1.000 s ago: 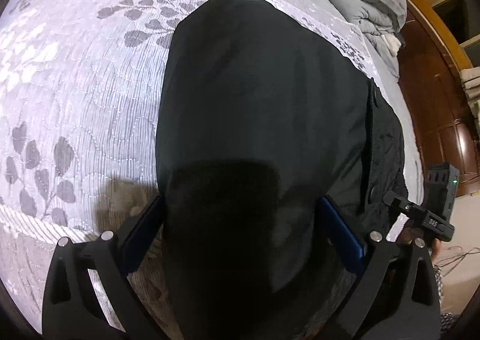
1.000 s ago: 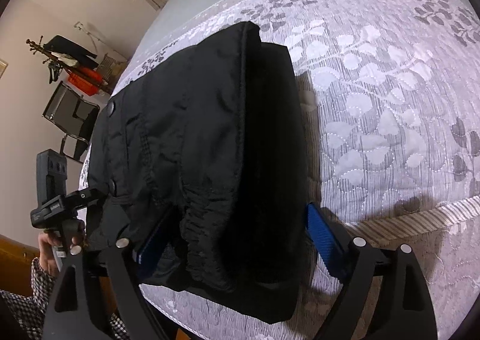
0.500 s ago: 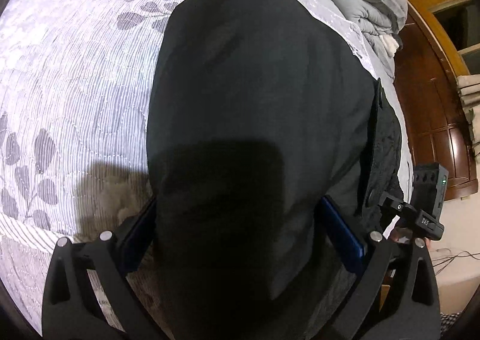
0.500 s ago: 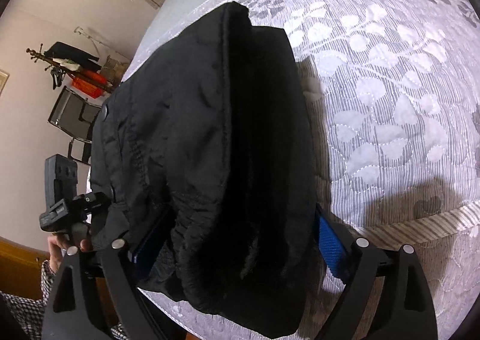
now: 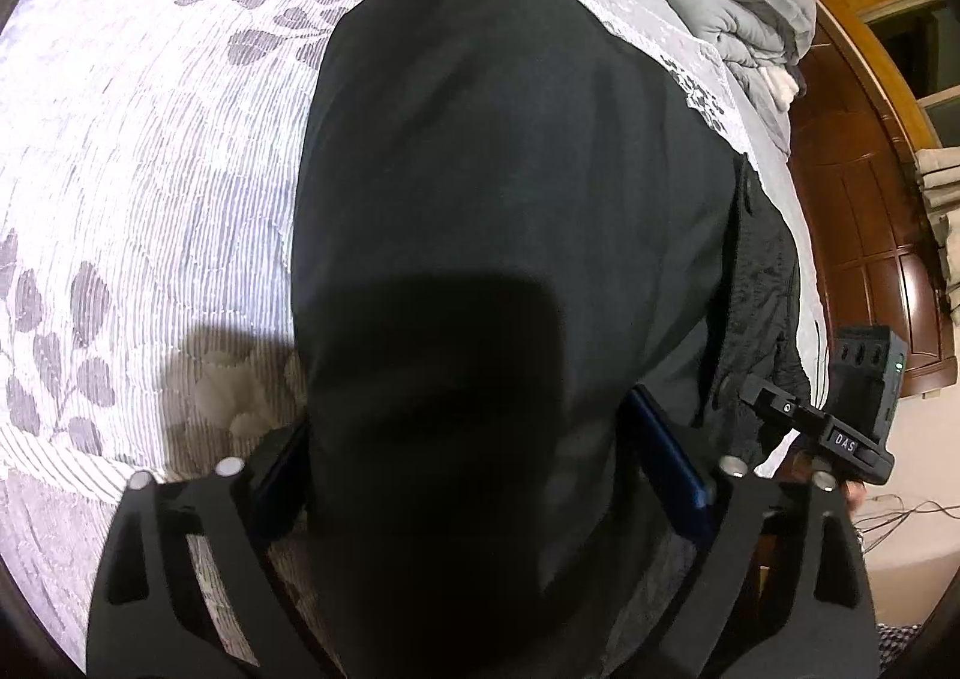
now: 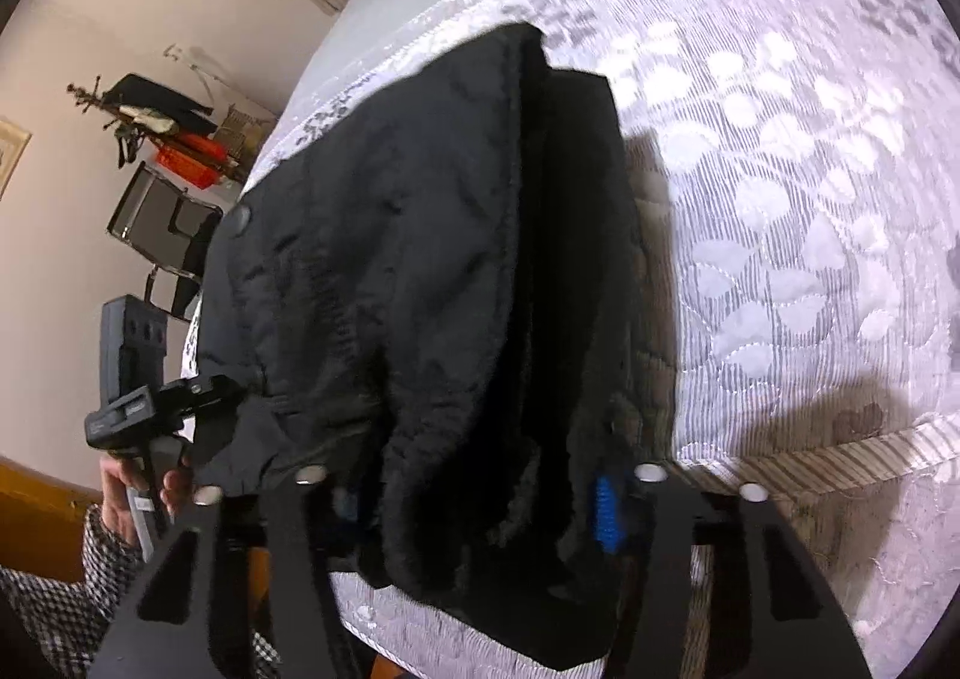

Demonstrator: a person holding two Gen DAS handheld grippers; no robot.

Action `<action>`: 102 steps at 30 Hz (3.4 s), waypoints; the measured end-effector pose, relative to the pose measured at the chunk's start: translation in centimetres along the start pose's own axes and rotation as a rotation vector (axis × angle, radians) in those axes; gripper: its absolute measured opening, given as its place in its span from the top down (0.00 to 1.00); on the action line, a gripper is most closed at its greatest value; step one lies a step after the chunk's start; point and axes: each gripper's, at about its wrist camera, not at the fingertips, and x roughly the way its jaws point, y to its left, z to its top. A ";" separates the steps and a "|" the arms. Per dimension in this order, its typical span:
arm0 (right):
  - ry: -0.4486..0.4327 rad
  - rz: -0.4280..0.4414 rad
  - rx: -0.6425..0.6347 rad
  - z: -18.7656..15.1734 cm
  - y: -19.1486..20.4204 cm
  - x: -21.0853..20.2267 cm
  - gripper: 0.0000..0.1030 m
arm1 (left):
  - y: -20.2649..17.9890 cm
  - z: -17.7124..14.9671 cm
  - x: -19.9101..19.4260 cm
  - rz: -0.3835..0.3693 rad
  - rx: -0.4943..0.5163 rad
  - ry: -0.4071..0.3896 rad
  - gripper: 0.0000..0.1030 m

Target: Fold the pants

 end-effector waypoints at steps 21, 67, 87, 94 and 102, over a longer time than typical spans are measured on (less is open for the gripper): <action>-0.168 -0.054 -0.118 1.3 4.6 -5.8 0.63 | -1.6 1.2 -3.0 -0.139 0.063 -0.078 0.65; -0.187 -0.085 -0.036 13.7 -1.6 5.2 0.26 | -1.1 12.9 3.0 0.021 0.109 -0.202 0.28; -0.330 -0.299 -0.131 9.2 3.1 -1.1 0.16 | -5.6 8.6 -2.9 0.266 0.173 -0.349 0.10; -0.349 -0.341 -0.128 6.1 5.0 -2.8 0.07 | -7.2 5.2 -4.7 0.338 0.188 -0.360 0.05; -0.390 -0.428 -0.142 2.9 8.4 -4.9 0.04 | -9.2 1.1 -6.9 0.385 0.226 -0.359 0.03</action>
